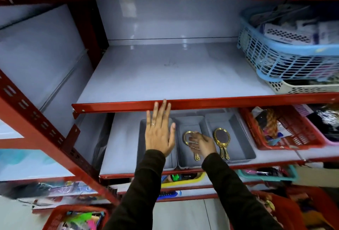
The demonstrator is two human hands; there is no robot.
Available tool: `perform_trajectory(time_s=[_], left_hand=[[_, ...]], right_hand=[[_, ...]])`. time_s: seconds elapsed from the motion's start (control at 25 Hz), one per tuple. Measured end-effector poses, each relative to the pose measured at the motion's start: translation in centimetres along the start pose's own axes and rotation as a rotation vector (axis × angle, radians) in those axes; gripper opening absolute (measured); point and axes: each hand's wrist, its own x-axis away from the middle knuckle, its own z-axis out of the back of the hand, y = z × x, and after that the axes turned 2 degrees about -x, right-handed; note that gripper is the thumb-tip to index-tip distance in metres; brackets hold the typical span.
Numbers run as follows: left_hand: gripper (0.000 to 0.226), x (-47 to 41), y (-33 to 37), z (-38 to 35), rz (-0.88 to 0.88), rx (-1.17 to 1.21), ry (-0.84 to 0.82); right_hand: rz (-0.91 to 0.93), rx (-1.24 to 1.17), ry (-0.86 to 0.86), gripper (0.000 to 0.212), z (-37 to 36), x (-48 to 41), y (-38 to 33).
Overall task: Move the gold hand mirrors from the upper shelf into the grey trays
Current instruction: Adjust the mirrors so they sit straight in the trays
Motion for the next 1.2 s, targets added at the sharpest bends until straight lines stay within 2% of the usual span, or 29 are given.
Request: perform_trajectory(time_s=[0.2, 0.36, 0.48, 0.6, 0.68, 0.72, 0.8, 0.84, 0.88, 1.04, 1.2], left_hand=[[0.062, 2.8, 4.1, -4.1, -0.049, 0.166, -0.189], [0.049, 2.6, 10.2, -6.8, 0.083, 0.456, -0.296], [0.043, 1.1, 16.0, -9.5, 0.357, 0.784, -0.453], [0.048, -1.5, 20.7, -12.0, 0.897, 1.173, -0.613], [0.056, -3.2, 22.4, -12.8, 1.154, 1.418, -0.691], [0.06, -3.9, 22.9, -12.8, 1.238, 1.471, -0.708], [0.069, -4.8, 23.3, -13.7, 1.387, 1.484, -0.677], [0.073, -5.1, 23.4, -14.5, 1.433, 1.462, -0.692], [0.075, -5.3, 23.6, -15.1, 1.458, 1.431, -0.712], [0.074, -5.7, 25.0, -14.6, 1.489, 1.4, -0.72], [0.069, -5.8, 26.4, -14.1, 1.484, 1.404, -0.68]], right_hand=[[-0.02, -0.075, 0.043, 0.031, 5.5, -1.2, -0.9], [-0.023, -0.058, 0.144, 0.036, 11.7, -4.1, -2.2], [-0.114, -0.02, 0.176, 0.035, 15.9, -7.0, -3.2], [-0.209, 0.013, 0.165, 0.048, 18.5, -10.1, -3.4], [-0.239, 0.047, 0.157, 0.059, 19.1, -11.9, -2.6], [-0.256, 0.098, 0.157, 0.069, 19.5, -13.3, -1.6], [-0.271, 0.225, 0.141, 0.107, 21.3, -18.6, 3.5], [-0.286, 0.262, 0.106, 0.114, 22.2, -20.7, 5.5], [-0.313, 0.288, 0.094, 0.107, 22.5, -21.8, 6.5], [-0.33, 0.381, 0.05, 0.061, 20.1, -17.1, 1.3], [-0.408, 0.37, -0.051, 0.055, 19.6, -16.9, 0.1]])
